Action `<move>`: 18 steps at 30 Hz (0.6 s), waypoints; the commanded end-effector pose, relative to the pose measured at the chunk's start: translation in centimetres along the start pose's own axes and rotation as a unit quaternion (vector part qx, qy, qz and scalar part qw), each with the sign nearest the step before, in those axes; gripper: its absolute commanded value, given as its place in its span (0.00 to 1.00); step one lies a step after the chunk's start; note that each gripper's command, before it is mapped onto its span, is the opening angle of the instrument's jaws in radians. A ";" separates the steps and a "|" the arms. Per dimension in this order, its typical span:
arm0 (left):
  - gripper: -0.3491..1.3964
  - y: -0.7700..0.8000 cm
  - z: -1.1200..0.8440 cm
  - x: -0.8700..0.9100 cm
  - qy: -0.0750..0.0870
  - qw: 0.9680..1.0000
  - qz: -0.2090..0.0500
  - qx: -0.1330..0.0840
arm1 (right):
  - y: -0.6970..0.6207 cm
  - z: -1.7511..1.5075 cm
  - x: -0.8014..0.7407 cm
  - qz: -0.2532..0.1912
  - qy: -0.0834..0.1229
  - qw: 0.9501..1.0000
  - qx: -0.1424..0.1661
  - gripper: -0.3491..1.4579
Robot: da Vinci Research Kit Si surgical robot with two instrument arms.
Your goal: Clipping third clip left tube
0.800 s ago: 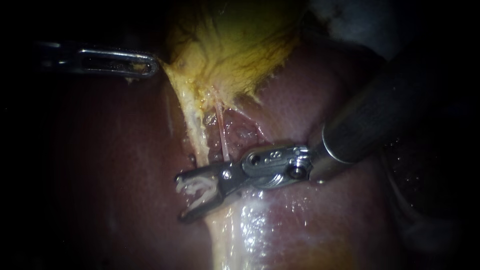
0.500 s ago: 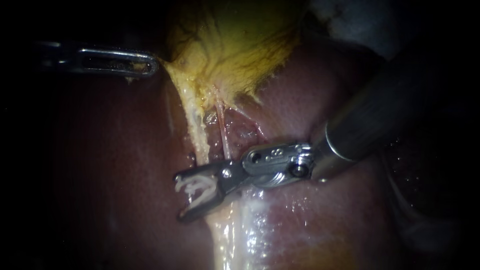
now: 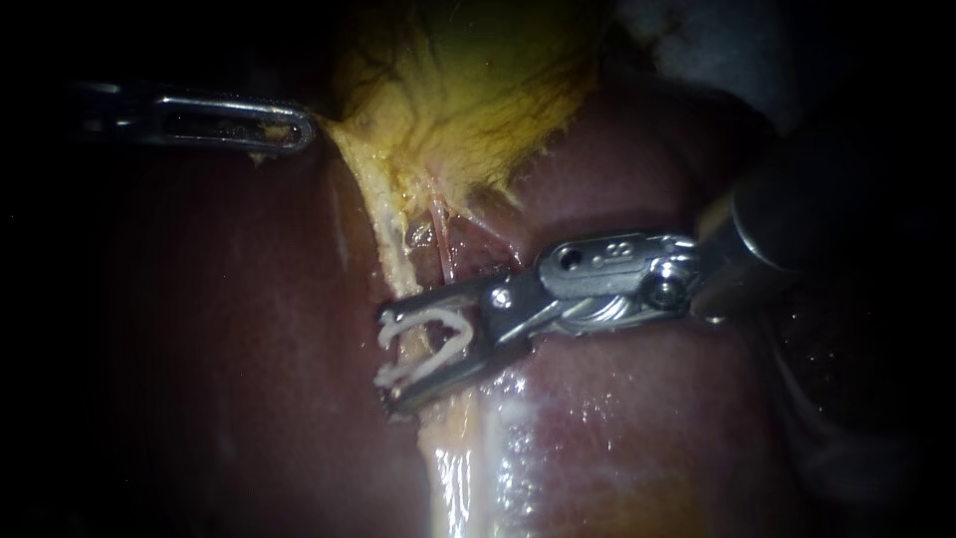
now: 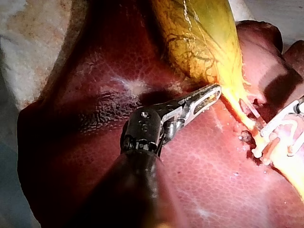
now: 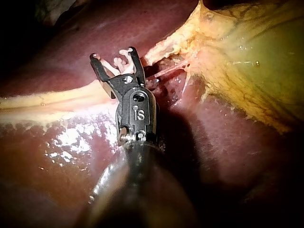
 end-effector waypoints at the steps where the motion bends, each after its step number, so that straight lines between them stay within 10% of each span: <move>1: 0.00 0.00 0.00 0.00 0.000 1.000 0.000 0.000 | 0.03 -0.02 -0.04 0.002 -0.001 1.000 0.001 0.47; 18: 0.00 0.00 -0.01 0.00 0.000 1.000 0.000 0.000 | 0.45 -0.09 -0.61 0.069 -0.006 0.998 0.001 0.46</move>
